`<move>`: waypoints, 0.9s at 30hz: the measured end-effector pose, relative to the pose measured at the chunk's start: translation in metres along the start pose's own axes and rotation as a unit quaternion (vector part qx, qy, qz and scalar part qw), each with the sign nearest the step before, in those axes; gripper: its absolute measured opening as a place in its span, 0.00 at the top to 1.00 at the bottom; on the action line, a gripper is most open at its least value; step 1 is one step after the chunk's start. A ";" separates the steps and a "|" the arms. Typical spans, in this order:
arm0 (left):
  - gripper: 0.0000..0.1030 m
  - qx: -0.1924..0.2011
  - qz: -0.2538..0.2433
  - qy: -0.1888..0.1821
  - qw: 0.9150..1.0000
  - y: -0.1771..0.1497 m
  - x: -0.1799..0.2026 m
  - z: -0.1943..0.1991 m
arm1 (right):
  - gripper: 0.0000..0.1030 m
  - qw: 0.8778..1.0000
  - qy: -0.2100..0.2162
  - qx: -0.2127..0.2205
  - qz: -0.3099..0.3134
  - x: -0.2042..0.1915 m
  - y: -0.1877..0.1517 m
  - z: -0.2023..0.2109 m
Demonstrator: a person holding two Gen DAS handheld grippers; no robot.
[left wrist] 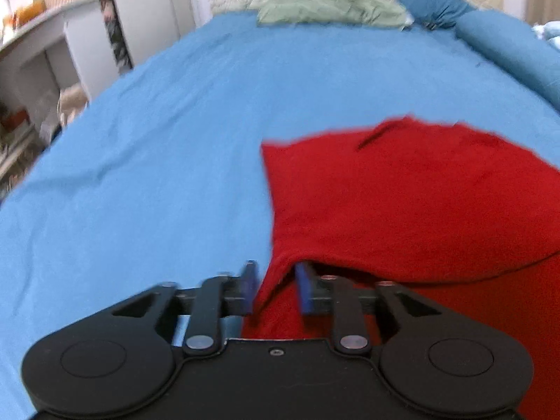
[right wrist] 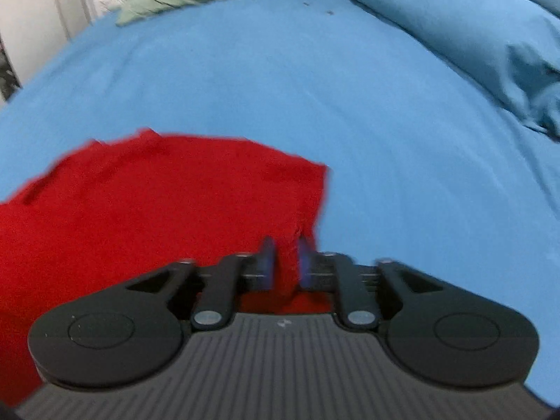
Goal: Fold small clothes
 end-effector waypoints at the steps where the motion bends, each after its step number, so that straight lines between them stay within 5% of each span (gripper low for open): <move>1: 0.44 0.017 -0.004 -0.001 1.000 0.006 0.004 0.009 | 0.34 1.000 -0.003 0.006 0.000 0.003 -0.004 0.007; 4: 0.34 0.046 -0.013 -0.027 0.998 0.021 0.021 0.022 | 0.21 0.999 0.019 0.039 0.020 -0.003 -0.007 0.029; 8: 0.33 0.022 -0.015 -0.071 0.997 0.024 0.046 -0.004 | 0.21 0.995 0.056 0.036 0.073 -0.027 -0.005 0.025; 13: 0.31 -0.028 0.016 -0.072 0.997 0.002 0.046 -0.047 | 0.21 0.996 0.060 0.006 0.071 -0.039 -0.012 -0.007; 21: 0.32 -0.028 0.008 -0.063 0.998 0.005 0.051 -0.036 | 0.21 0.994 0.081 0.002 0.076 -0.037 -0.013 -0.016; 27: 0.32 0.004 0.009 -0.074 0.997 0.020 0.044 0.011 | 0.20 0.990 0.110 0.040 0.073 -0.036 -0.002 0.039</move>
Point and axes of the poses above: each gripper's, at about its wrist camera, not at the fingertips, and z roughly against the way its jaws point, x to its right, y to its top, the point moved 7 cm from there along -z, roughly the way its jaws point, and after that the axes turned 3 degrees about -x, right-handed, at the moved point
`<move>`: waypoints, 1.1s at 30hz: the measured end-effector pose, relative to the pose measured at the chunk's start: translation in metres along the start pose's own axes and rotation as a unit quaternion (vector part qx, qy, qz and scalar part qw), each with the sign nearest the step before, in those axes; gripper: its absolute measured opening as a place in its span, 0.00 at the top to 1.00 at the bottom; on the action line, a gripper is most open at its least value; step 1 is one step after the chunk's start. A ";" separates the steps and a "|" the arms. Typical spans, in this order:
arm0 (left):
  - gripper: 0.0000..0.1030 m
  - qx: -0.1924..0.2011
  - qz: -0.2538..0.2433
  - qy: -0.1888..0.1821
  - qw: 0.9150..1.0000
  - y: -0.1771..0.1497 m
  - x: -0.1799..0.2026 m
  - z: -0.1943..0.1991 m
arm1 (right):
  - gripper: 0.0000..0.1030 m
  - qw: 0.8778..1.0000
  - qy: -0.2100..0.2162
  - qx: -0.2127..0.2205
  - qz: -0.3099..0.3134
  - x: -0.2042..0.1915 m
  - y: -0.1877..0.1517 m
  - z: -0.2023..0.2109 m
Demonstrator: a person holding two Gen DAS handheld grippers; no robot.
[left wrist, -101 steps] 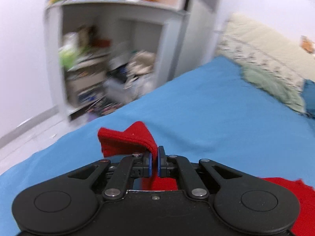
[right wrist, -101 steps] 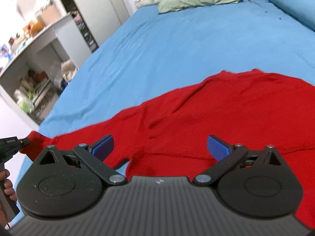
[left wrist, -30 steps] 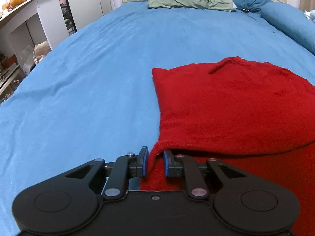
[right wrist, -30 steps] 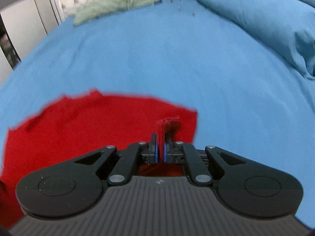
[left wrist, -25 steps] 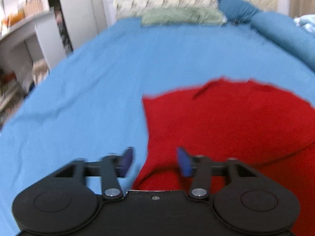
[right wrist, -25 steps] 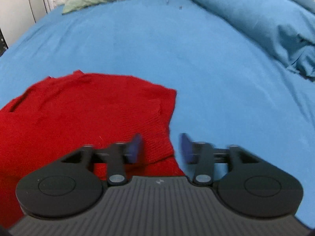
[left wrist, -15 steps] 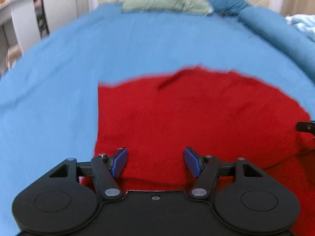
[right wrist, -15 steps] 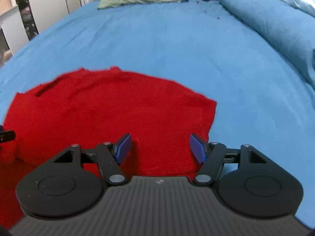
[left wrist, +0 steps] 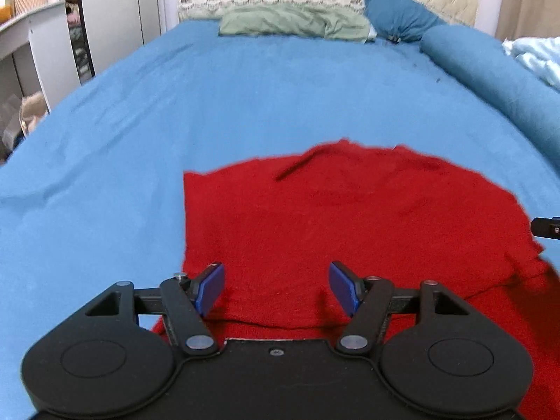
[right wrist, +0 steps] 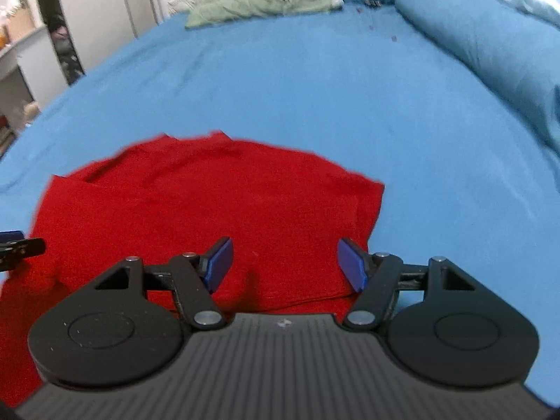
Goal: Fold small clothes
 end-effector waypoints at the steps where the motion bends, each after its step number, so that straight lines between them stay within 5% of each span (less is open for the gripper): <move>1: 0.32 0.006 -0.002 -0.002 1.000 0.002 0.000 0.011 | 0.20 1.000 0.005 0.007 0.004 -0.003 0.001 0.013; 7: 0.31 0.024 -0.010 -0.020 0.999 -0.025 -0.014 0.097 | 0.20 0.999 0.039 0.032 0.000 -0.014 -0.008 0.107; 14: 0.31 -0.015 -0.025 -0.044 0.999 -0.120 -0.044 0.169 | 0.20 0.999 0.040 -0.004 -0.030 -0.013 -0.093 0.204; 23: 0.39 -0.080 -0.015 -0.040 0.996 -0.229 -0.067 0.178 | 0.23 0.991 -0.009 -0.086 -0.101 -0.006 -0.226 0.237; 33: 0.51 -0.105 -0.023 -0.036 0.994 -0.269 -0.062 0.166 | 0.28 0.983 -0.044 -0.129 -0.122 -0.001 -0.284 0.229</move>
Point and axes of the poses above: each gripper's, at about its wrist camera, not at the fingertips, and z roughly against the way its jaws point, x to its right, y to its top, the point moved 7 cm from there along -z, roughly the way its jaws point, and after that the axes turned 3 degrees about -x, right-handed, at the moved point
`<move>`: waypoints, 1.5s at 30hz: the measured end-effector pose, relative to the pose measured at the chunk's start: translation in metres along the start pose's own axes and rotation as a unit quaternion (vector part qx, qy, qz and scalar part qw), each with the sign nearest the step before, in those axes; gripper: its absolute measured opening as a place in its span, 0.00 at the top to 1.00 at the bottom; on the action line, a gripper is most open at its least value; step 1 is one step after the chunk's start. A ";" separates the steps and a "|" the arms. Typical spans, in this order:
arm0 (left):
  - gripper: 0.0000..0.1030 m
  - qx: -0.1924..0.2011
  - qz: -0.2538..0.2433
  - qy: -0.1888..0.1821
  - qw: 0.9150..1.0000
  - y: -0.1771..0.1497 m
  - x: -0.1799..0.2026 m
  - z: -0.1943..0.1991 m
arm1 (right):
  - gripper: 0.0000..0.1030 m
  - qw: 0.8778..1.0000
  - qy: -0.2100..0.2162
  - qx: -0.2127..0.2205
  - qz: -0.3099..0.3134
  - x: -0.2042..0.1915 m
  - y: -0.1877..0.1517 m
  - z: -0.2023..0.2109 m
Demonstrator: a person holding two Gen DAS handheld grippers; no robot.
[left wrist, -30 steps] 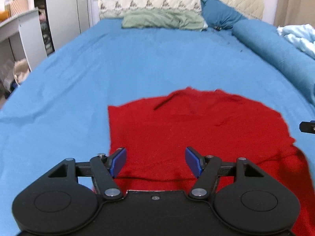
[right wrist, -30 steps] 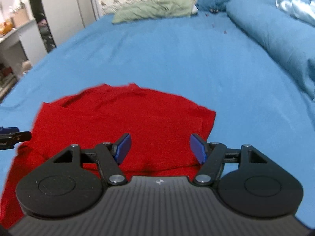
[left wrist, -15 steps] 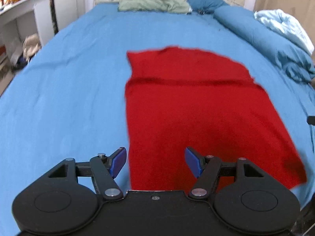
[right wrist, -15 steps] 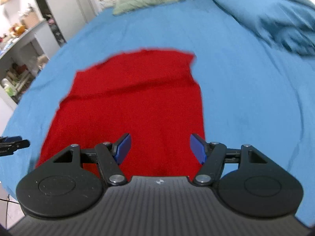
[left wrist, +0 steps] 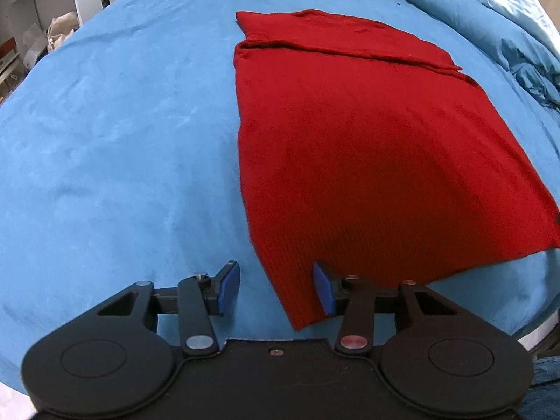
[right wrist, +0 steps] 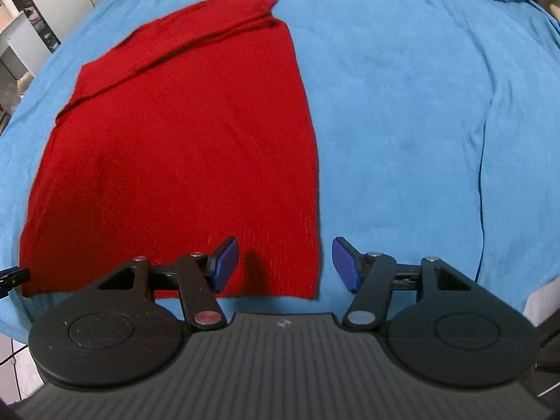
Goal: Fold small clothes
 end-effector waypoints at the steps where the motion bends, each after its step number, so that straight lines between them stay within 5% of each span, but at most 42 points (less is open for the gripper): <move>1: 0.52 0.001 0.000 0.000 1.000 -0.001 0.000 -0.001 | 0.30 1.000 -0.003 -0.003 0.001 0.000 -0.001 -0.002; 12: 0.84 -0.007 -0.012 -0.008 1.000 -0.003 0.008 -0.004 | 0.41 0.999 -0.021 -0.029 0.002 0.001 -0.008 -0.020; 15: 0.93 -0.016 -0.008 -0.010 1.000 -0.002 0.011 -0.004 | 0.54 0.999 -0.020 -0.035 0.006 0.000 -0.008 -0.024; 18: 0.94 -0.025 -0.008 -0.004 1.000 0.001 0.011 0.000 | 0.80 0.999 -0.012 -0.047 0.013 0.002 -0.003 -0.025; 27: 0.95 -0.035 0.041 -0.007 0.999 0.043 0.010 0.054 | 0.81 0.996 0.058 -0.061 -0.028 0.008 0.043 0.001; 32: 0.95 -0.012 0.076 -0.004 0.997 0.099 0.016 0.090 | 0.81 0.990 0.122 -0.038 -0.057 0.004 0.098 0.039; 38: 0.95 0.059 0.113 0.014 0.992 0.197 0.012 0.111 | 0.81 0.980 0.189 0.020 -0.060 -0.006 0.203 0.074; 45: 0.95 0.144 0.094 0.013 0.985 0.337 -0.004 0.044 | 0.81 0.969 0.221 0.080 -0.077 -0.019 0.348 0.027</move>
Point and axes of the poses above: each gripper's, at about its wrist camera, not at the fingertips, and z roughly against the way its jaws point, x to its right, y to its top, the point moved 7 cm from there along -z, roughly the way its jaws point, and after that the axes turned 3 degrees about -x, right-handed, at the moved point
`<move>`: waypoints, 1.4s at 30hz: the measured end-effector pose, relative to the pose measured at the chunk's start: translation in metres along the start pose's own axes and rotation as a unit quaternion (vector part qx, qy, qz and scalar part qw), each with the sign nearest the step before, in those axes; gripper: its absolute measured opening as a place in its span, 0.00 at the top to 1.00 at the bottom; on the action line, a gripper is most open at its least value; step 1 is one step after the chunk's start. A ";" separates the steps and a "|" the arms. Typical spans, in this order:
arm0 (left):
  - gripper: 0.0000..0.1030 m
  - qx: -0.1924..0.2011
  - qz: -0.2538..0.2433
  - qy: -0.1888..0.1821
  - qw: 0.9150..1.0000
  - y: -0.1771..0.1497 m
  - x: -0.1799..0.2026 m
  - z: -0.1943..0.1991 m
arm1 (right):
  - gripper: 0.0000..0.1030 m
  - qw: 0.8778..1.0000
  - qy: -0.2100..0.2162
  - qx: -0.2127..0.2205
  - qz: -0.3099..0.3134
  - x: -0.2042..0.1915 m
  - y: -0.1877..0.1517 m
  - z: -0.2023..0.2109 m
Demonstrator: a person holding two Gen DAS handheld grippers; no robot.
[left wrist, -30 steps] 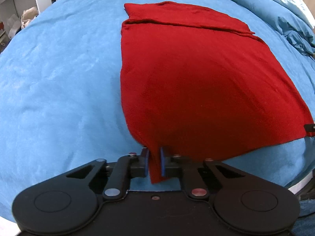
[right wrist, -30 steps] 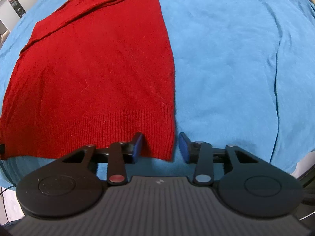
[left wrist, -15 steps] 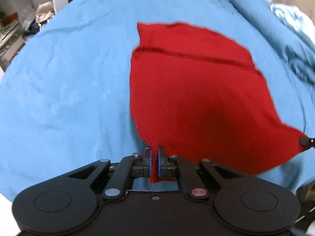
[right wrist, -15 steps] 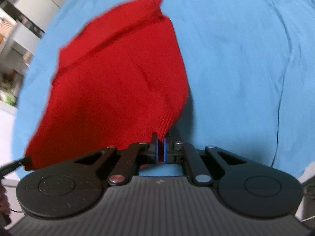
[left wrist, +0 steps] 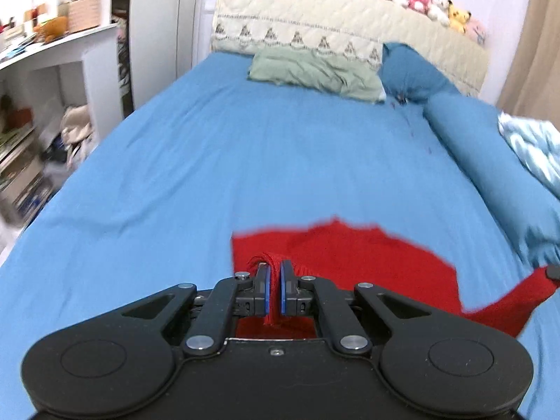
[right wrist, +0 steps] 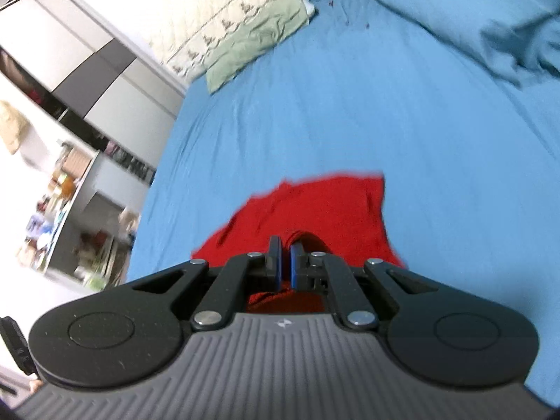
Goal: Fold small clothes
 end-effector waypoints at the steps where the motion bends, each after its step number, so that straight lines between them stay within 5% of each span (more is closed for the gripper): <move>1: 0.95 0.008 0.001 0.002 1.000 0.009 -0.002 -0.022 | 0.81 1.000 -0.001 0.008 0.002 0.002 0.016 -0.021; 6: 0.95 -0.005 0.000 0.023 1.000 0.016 -0.016 -0.143 | 0.81 0.999 -0.029 0.027 -0.006 0.037 0.046 -0.135; 10: 0.95 -0.032 0.038 0.037 0.998 0.011 -0.029 -0.197 | 0.81 0.998 -0.057 0.016 -0.027 0.066 0.049 -0.205; 22: 0.94 -0.047 0.034 0.066 0.996 0.036 -0.019 -0.236 | 0.81 0.994 -0.103 -0.001 0.024 0.067 0.076 -0.250; 24: 0.87 -0.050 0.026 0.073 0.996 0.035 -0.017 -0.239 | 0.79 0.993 -0.115 -0.010 0.032 0.068 0.073 -0.254; 25: 0.82 -0.043 0.019 0.075 0.996 0.037 -0.016 -0.238 | 0.75 0.992 -0.120 -0.012 0.036 0.069 0.072 -0.254; 27: 0.43 -0.021 0.001 0.084 0.996 0.040 -0.014 -0.225 | 0.47 0.990 -0.133 -0.004 0.044 0.069 0.071 -0.250; 28: 0.38 -0.005 -0.009 0.086 0.996 0.041 -0.012 -0.215 | 0.25 0.990 -0.135 0.007 0.047 0.067 0.070 -0.245; 29: 0.36 0.011 -0.022 0.082 0.996 0.040 -0.008 -0.204 | 0.17 0.989 -0.135 0.023 0.052 0.063 0.067 -0.236; 32: 0.35 0.015 -0.059 0.052 0.997 0.021 0.010 -0.178 | 0.17 0.989 -0.113 0.036 0.086 0.044 0.049 -0.217; 37: 0.33 -0.066 -0.084 0.023 0.994 -0.045 0.023 -0.188 | 0.17 0.983 -0.112 -0.026 0.141 0.031 -0.005 -0.229; 40: 0.33 -0.112 -0.075 0.034 0.990 -0.076 0.014 -0.208 | 0.17 0.982 -0.143 -0.054 0.110 0.054 -0.025 -0.244; 42: 0.30 -0.102 -0.075 0.031 0.991 -0.084 0.013 -0.211 | 0.17 0.983 -0.151 -0.052 0.093 0.066 -0.031 -0.250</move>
Point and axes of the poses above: each gripper's, at about its wrist camera, not at the fingertips, and z roughly against the way its jaws point, x to its right, y to its top, the point moved 7 cm from there along -z, roughly the way its jaws point, and after that the axes turned 3 degrees about -x, right-handed, at the moved point
